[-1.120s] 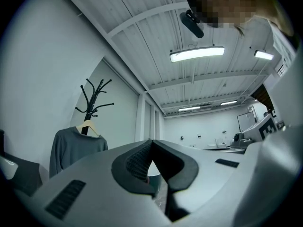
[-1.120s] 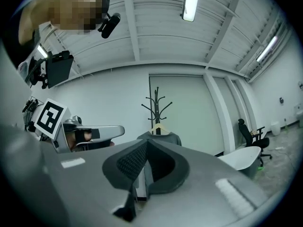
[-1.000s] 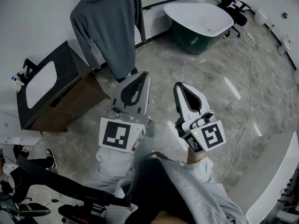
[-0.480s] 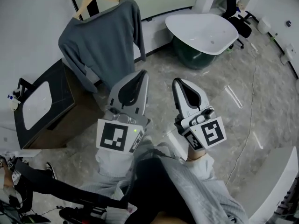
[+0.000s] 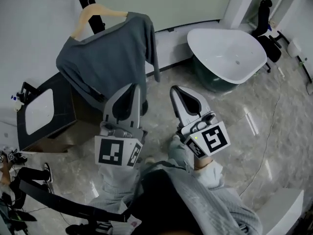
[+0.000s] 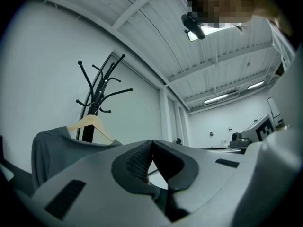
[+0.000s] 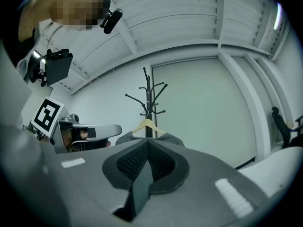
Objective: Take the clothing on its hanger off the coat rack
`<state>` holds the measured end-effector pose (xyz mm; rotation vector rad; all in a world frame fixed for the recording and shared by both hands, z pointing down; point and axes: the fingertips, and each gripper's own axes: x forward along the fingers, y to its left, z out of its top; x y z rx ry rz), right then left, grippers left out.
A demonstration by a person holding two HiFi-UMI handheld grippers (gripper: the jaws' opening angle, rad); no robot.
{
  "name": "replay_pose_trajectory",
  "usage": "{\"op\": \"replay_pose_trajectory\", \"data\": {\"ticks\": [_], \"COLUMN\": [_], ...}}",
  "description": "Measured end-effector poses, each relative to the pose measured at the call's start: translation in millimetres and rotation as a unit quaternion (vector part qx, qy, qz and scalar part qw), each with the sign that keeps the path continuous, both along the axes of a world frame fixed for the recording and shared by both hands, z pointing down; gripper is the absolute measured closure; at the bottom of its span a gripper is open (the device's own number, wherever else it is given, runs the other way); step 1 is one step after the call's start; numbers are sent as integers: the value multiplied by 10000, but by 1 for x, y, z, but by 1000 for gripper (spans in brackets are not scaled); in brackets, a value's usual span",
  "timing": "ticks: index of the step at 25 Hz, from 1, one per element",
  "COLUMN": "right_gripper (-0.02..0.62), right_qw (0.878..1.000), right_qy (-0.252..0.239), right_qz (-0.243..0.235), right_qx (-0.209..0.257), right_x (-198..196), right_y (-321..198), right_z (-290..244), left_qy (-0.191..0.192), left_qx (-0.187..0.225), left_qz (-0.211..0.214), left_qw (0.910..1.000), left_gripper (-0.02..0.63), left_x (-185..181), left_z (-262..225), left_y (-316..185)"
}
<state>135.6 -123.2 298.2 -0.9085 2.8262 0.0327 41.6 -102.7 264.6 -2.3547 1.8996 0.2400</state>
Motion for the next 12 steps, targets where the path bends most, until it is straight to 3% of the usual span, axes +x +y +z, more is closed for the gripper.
{"op": "replay_pose_trajectory", "data": {"ticks": [5,12], "right_gripper": [594,594], "right_qw": [9946,9763], "right_qy": [103,277], "right_qz": [-999,-2131], "right_qx": [244,246], "right_x": [-6,-42], "right_y": [-72,-135], "right_z": [-18,-14], "left_qy": [24,137], "left_qx": [191,104], "left_qz": [-999,-2284], "left_qw": [9948,9734], "left_gripper": [601,601], "left_x": [1,-29], "left_z": [-16,-10], "left_y": [-55,-87]}}
